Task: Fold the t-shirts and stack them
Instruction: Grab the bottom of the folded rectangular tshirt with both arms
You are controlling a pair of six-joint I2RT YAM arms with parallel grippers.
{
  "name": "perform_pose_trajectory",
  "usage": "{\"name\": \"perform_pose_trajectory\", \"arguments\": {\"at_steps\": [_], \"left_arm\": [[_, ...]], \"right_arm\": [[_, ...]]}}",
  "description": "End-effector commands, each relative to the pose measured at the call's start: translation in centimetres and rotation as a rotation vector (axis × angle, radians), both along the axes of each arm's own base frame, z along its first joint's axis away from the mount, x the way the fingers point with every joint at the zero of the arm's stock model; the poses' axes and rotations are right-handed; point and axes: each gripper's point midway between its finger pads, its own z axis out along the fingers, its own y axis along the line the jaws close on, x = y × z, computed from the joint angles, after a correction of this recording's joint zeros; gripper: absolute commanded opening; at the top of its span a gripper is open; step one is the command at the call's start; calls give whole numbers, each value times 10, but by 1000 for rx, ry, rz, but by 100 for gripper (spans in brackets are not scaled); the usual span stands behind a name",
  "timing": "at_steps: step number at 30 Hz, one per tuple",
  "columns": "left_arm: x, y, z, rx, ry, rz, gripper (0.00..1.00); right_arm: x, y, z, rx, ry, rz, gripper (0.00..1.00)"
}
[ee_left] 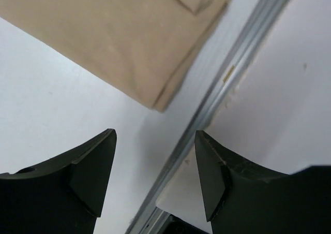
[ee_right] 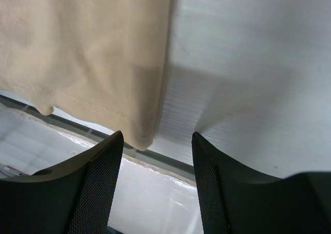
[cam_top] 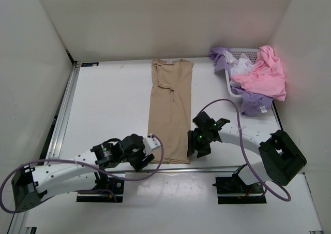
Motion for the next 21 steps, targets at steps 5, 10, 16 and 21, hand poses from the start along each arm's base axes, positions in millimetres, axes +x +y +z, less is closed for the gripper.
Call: {"name": "perform_pose_trajectory", "arguments": {"at_steps": [5,10,16,21], "left_arm": [[-15,-11,-18,-52,52,-67,76],[2,-25,-18,-10,35,-37,76],[15,-29,-15,-7,-12,-3,76],[26,-31,-20,55,-23,28,74]], "right_arm": [[-4,-9,1,-4,-23,-48,60],[-7,-11,-3,-3,-16,-65,60],[-10,-11,-5,3,-6,-71,60],[-10,-11,-5,3,-6,-71,60]]}}
